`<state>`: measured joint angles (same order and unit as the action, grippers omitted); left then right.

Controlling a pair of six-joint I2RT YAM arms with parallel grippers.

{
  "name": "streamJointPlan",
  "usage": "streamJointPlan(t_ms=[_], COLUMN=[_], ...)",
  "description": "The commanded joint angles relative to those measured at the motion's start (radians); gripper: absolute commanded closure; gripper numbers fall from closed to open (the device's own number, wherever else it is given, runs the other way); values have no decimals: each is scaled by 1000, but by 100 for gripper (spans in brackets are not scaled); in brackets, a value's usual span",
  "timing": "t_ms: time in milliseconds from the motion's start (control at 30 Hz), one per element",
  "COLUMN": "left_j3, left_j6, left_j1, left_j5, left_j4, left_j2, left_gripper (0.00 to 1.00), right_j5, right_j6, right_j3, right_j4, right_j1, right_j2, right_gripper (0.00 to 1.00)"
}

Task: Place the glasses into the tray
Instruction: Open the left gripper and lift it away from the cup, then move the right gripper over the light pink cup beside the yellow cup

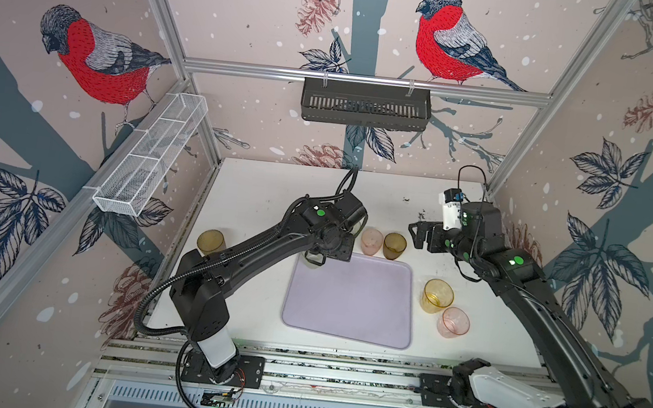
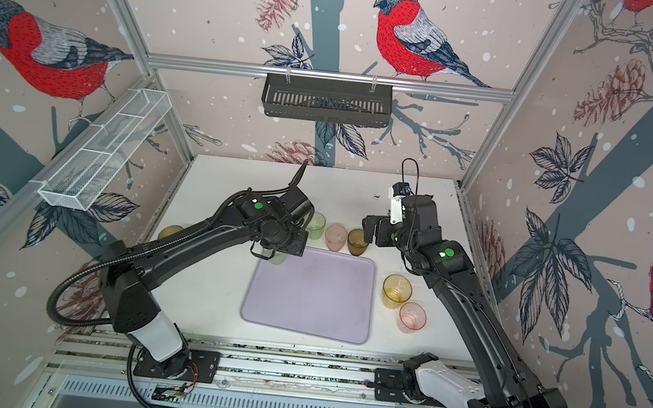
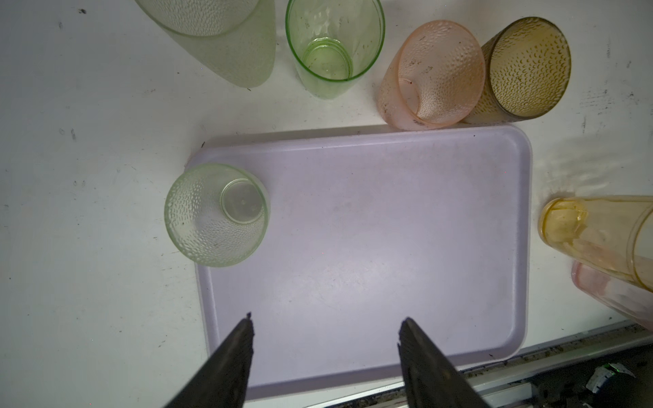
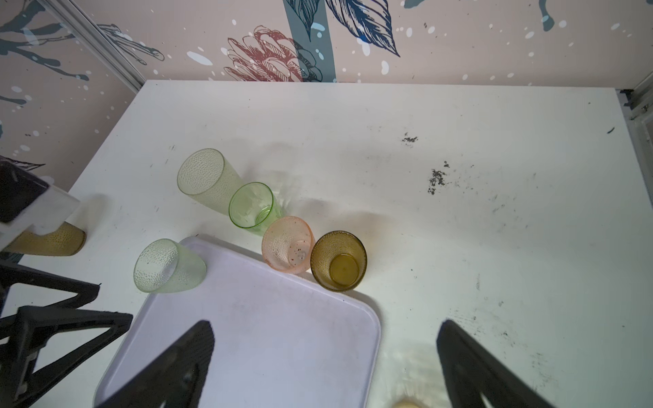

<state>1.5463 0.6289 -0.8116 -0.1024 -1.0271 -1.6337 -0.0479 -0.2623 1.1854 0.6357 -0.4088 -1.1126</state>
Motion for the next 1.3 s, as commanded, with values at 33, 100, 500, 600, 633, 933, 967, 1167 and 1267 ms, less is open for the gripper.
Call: streamJointPlan(t_ms=[33,100,500,600,633,933,967,1167,1267], left_j3=[-57,-91,-217,-240,-246,-396,-402,-420,-423], left_j6=[45,45,-49,-94,-108,-200,-209,-236,-242], left_j1=[-3,-3,-1,0,0,11,14,44,51], left_j5=[42,61,190,219,228,339,348,407,422], left_j4=[56,87,190,188,185,298,305,336,337], left_j2=[64,91,225,255,263,378,385,400,404], left_gripper=[28,26,15,15,15,6,5,3,3], right_j5=[25,42,117,102,99,111,111,117,124], right_j6=[-27,-37,-163,-235,-260,-420,-435,-469,-478], right_j3=[22,34,48,34,30,-28,-38,-109,-153], right_j4=[72,101,303,338,351,450,460,499,503], right_j1=[2,1,1,2,1,1,-2,-4,-8], right_j2=[-1,-4,-16,-1,3,67,80,123,140], right_gripper=[0,0,0,0,0,0,0,1,2])
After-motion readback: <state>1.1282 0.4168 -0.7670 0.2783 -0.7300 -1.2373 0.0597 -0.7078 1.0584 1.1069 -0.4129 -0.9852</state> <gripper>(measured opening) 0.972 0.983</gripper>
